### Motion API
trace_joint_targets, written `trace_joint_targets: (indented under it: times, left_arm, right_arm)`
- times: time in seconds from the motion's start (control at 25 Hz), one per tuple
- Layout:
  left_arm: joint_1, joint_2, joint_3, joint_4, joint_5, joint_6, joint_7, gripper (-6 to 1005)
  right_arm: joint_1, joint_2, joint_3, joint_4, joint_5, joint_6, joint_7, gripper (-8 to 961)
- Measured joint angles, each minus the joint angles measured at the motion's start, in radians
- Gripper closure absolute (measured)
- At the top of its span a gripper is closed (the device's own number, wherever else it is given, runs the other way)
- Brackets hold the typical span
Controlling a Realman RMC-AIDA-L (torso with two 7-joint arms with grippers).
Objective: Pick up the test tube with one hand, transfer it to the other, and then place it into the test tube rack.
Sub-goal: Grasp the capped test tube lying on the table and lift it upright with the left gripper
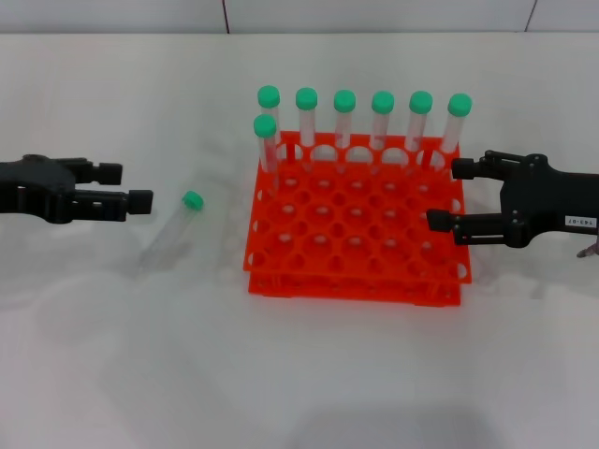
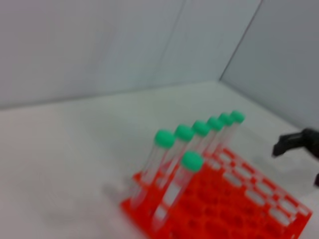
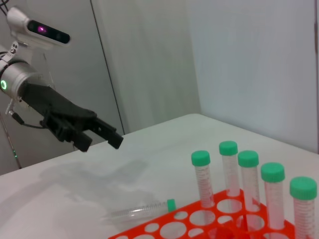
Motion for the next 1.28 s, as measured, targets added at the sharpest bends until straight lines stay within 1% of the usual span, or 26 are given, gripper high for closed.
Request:
trace_joint_targets:
  times: [0.04, 0.16, 0.36, 0.56, 0.68, 0.72, 0.8, 0.84, 0.92, 1.04, 1.12, 1.28]
  left_arm:
    - [-0.003, 0.003, 0.0, 0.001, 0.007, 0.0, -0.008, 137]
    - [-0.027, 0.022, -0.002, 0.004, 0.052, 0.0, -0.085, 137]
    - [-0.05, 0.037, -0.006, 0.007, 0.111, -0.025, -0.209, 137]
    - [-0.081, 0.041, -0.001, 0.009, 0.199, -0.046, -0.274, 137]
    - [-0.107, 0.042, 0.003, 0.009, 0.268, -0.048, -0.281, 137]
    - [-0.123, 0.042, 0.004, 0.009, 0.309, -0.052, -0.281, 137]
    - [-0.154, 0.04, 0.007, 0.003, 0.381, -0.065, -0.279, 137]
    - [-0.161, 0.038, 0.01, 0.002, 0.395, -0.069, -0.279, 137]
    - [-0.183, 0.031, 0.038, -0.002, 0.438, -0.081, -0.278, 137]
    - [-0.2, 0.02, 0.107, -0.013, 0.452, -0.108, -0.286, 137]
    - [-0.215, 0.009, 0.13, -0.028, 0.452, -0.125, -0.288, 137]
    - [-0.257, -0.004, 0.155, -0.08, 0.456, -0.15, -0.286, 137]
  right_arm:
    - [0.001, 0.0, 0.0, 0.0, 0.001, 0.0, 0.0, 86]
    - [0.004, 0.0, 0.0, -0.001, 0.006, 0.0, 0.002, 87]
    - [0.006, 0.002, 0.0, -0.002, 0.011, 0.002, 0.002, 88]
    - [0.007, 0.002, 0.0, -0.002, 0.014, 0.005, 0.003, 88]
    - [0.012, 0.002, 0.0, -0.002, 0.014, 0.006, 0.003, 89]
    - [0.013, 0.002, 0.0, -0.002, 0.014, 0.006, 0.003, 89]
    - [0.016, 0.003, -0.001, -0.002, 0.017, 0.007, 0.003, 89]
    - [0.017, 0.003, -0.002, -0.002, 0.02, 0.007, 0.003, 89]
    - [0.019, 0.003, -0.005, -0.002, 0.026, 0.008, 0.003, 89]
    - [0.027, 0.003, -0.007, -0.001, 0.027, 0.008, 0.002, 90]
    - [0.031, 0.004, -0.009, -0.001, 0.027, 0.008, 0.002, 90]
    - [0.031, 0.005, -0.009, -0.001, 0.027, 0.005, 0.003, 91]
